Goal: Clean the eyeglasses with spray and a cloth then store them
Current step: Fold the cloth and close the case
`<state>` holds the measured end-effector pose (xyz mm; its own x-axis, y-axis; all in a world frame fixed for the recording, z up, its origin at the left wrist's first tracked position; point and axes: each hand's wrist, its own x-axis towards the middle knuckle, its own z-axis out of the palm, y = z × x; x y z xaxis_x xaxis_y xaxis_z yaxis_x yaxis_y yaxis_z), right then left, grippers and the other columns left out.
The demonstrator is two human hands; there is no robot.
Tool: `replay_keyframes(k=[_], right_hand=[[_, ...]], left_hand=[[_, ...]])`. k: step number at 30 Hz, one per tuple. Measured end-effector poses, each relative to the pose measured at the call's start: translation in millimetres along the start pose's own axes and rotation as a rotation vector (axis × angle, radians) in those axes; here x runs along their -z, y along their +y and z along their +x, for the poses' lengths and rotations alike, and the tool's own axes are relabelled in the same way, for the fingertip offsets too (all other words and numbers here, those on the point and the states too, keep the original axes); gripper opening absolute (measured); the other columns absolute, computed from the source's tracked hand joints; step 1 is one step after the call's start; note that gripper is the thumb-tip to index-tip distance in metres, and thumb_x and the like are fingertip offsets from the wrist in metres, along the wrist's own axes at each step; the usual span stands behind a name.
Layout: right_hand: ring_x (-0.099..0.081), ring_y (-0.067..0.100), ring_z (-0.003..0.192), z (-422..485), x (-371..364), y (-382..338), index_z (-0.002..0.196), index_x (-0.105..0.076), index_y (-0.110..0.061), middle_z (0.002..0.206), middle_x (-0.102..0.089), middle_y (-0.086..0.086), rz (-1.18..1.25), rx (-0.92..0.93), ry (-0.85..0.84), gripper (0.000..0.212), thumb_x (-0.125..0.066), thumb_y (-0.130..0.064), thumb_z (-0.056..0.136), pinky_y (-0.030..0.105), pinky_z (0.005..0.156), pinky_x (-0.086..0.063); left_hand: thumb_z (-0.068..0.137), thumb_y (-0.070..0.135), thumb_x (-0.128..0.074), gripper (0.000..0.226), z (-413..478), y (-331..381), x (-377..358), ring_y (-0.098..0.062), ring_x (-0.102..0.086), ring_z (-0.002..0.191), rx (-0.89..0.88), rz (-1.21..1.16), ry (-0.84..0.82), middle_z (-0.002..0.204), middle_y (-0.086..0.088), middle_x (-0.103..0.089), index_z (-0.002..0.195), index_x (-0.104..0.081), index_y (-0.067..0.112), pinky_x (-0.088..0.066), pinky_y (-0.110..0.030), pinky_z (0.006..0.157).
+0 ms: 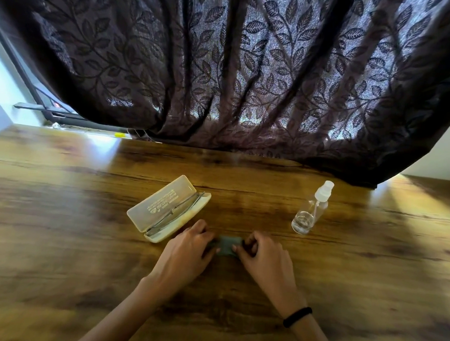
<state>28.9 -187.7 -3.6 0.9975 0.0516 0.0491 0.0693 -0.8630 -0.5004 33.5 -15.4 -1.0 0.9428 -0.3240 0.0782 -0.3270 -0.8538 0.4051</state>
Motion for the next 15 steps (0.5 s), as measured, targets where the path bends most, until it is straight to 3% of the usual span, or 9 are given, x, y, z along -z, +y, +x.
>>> replay_keyframes(k=[4, 8, 11, 15], right_hand=[[-0.047, 0.000, 0.066, 3.2, 1.6, -0.6, 0.082, -0.049, -0.025, 0.077, -0.049, -0.013, 0.057, -0.049, -0.063, 0.021, -0.065, -0.040, 0.080, 0.011, 0.050, -0.032], [-0.050, 0.004, 0.081, 8.7, 5.1, -3.7, 0.081, -0.052, -0.023, 0.086, -0.052, -0.011, 0.293, -0.107, -0.148, 0.017, -0.067, -0.031, 0.080, 0.013, 0.063, -0.040], [-0.053, 0.006, 0.083, 12.5, 8.5, -10.4, 0.079, -0.052, -0.024, 0.089, -0.054, -0.011, 0.514, -0.155, -0.207, 0.014, -0.066, -0.025, 0.081, 0.015, 0.064, -0.044], [-0.058, 0.011, 0.092, 18.0, 11.6, -17.1, 0.086, -0.055, -0.014, 0.099, -0.060, 0.000, 0.758, -0.210, -0.227, 0.011, -0.065, -0.017, 0.081, 0.020, 0.067, -0.052]], left_hand=[[0.090, 0.037, -0.051, 0.031, -2.8, 2.2, 3.8, -0.008, -0.054, 0.094, 0.014, -0.005, 0.071, 0.118, 0.005, -0.045, 0.117, -0.056, 0.021, -0.049, -0.020, 0.078], [0.089, 0.031, -0.054, 0.028, -0.9, -0.6, 25.9, -0.012, -0.055, 0.096, 0.021, -0.050, 0.276, 0.115, 0.002, -0.054, 0.112, -0.062, 0.016, -0.048, -0.022, 0.072], [0.086, 0.022, -0.061, 0.024, 8.0, -19.8, 48.7, -0.021, -0.053, 0.101, 0.074, -0.008, 0.447, 0.111, -0.004, -0.060, 0.108, -0.065, 0.015, -0.048, -0.029, 0.066], [0.089, 0.031, -0.055, 0.036, 26.3, -65.6, 61.3, -0.031, -0.045, 0.115, 0.283, 0.029, 0.357, 0.125, -0.011, -0.054, 0.120, -0.057, 0.012, -0.045, -0.040, 0.080]])
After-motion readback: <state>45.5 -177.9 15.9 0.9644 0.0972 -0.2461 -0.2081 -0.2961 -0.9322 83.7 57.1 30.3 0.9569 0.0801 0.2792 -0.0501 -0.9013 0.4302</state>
